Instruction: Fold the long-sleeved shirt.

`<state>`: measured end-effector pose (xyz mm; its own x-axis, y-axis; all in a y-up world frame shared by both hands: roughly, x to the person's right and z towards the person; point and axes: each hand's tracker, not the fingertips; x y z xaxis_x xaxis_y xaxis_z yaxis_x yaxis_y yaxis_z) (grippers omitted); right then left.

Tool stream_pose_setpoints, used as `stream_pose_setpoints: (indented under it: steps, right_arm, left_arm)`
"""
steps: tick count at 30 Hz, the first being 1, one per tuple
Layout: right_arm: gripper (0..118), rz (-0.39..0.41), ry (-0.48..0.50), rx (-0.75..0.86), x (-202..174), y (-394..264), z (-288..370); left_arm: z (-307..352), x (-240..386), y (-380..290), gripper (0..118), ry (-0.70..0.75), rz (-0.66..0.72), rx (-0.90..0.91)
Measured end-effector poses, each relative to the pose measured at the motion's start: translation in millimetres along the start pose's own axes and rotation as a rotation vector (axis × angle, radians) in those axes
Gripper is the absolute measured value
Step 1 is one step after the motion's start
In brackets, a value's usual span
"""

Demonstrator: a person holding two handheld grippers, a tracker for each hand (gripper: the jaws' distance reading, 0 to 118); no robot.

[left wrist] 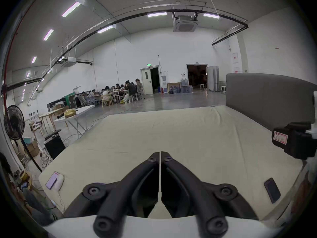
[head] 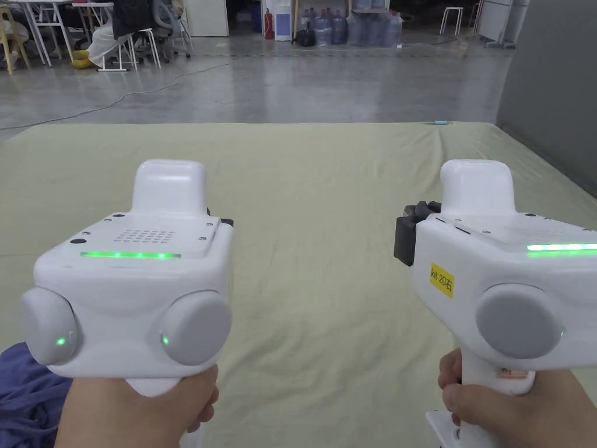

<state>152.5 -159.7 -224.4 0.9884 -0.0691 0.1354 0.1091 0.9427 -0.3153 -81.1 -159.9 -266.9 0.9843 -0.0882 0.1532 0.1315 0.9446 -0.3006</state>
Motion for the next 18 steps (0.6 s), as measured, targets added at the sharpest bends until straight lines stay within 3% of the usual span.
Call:
stream_pose_setpoints:
  steps: [3,5,8,15,18]
  right_arm:
    - [0,-0.014,0.021,-0.001,1.7,2.5,0.1]
    - [0,0.018,-0.008,0.010,-3.9,7.6,-2.7]
    - [0,0.049,-0.002,0.014,-37.9,10.1,-9.3]
    - [0,0.107,0.460,-0.024,-210.4,-0.8,-0.9]
    - [0,0.104,0.600,-0.053,-255.0,-6.9,8.9]
  left_arm:
    - [0.1,-1.0,1.9,0,-0.004,-0.003,-0.027]
    - [2.0,-13.1,7.9,0,0.058,0.013,-0.046]
    - [18.2,-60.6,14.6,0,0.114,0.150,-0.065]
    - [73.7,-196.7,-15.1,0,0.380,0.213,-0.143]
    - [88.9,-223.8,-29.0,0,0.415,0.192,-0.158]
